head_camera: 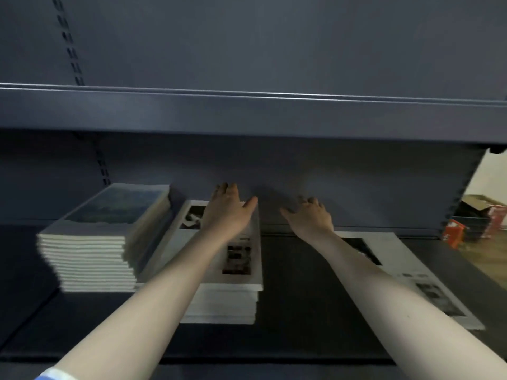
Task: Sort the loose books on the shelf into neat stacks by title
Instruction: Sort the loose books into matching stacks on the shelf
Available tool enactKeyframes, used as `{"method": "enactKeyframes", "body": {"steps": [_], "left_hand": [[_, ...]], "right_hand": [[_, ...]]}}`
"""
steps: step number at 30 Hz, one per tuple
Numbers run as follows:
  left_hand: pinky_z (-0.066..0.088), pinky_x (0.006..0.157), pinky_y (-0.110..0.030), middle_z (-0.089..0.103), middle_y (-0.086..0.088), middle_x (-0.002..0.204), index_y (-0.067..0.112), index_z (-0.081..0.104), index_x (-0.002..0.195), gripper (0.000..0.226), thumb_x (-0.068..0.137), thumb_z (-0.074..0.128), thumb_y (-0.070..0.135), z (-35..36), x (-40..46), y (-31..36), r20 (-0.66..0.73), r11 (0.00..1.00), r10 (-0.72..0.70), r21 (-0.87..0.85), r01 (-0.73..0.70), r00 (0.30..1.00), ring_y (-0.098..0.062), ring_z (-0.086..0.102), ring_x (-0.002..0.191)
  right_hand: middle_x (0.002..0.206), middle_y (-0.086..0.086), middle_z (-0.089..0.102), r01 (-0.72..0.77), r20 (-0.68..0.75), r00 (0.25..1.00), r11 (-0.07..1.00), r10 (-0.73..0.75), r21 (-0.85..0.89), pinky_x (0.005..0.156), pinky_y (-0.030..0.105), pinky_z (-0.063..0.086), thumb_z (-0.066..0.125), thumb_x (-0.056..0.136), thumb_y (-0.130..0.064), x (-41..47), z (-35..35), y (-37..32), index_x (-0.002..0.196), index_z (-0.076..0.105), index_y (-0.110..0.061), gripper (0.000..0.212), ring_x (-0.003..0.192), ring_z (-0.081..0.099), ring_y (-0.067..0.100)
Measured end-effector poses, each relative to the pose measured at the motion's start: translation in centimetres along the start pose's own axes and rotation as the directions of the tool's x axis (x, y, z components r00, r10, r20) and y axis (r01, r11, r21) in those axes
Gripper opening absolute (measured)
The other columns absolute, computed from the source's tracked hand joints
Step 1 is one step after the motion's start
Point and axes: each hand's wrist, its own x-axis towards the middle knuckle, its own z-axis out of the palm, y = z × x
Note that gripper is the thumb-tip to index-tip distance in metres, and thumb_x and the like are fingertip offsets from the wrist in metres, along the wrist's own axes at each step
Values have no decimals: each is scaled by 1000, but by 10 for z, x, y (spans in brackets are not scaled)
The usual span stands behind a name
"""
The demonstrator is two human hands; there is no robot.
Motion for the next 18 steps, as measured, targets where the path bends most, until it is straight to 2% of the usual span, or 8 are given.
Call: {"method": "enactKeyframes", "body": {"steps": [6,11,15,18], "left_hand": [[16,119,-35,10,-6,159,11,9,152,75,96,34,54,73,-21,91,126,998,55,17,-58,990,-21,13,147],[9,120,-34,4,-10,160,5,4,152,80,96,32,54,130,-47,137,321,998,55,14,-63,946,-23,6,147],[22,117,-37,27,-17,151,-1,25,145,80,92,35,58,169,-62,149,364,998,-1,63,-23,931,-29,21,142],[25,115,-40,30,-19,148,-3,28,143,83,91,32,62,189,-68,152,407,992,-47,124,-4,912,-32,24,140]], "right_hand": [[153,16,26,-133,-29,991,988,131,-82,116,41,20,36,97,-52,-15,-24,114,148,26,-8,68,144,19,31],[151,16,27,-208,-18,978,968,207,-139,115,40,19,36,99,-48,-39,-37,190,145,29,-6,63,143,17,31],[154,17,22,-264,1,964,952,267,-154,116,43,17,34,99,-49,-54,-37,231,149,24,-7,66,145,13,32],[154,18,21,-310,24,948,938,317,-154,117,42,16,32,99,-50,-60,-33,249,149,22,-6,67,145,12,33]]}}
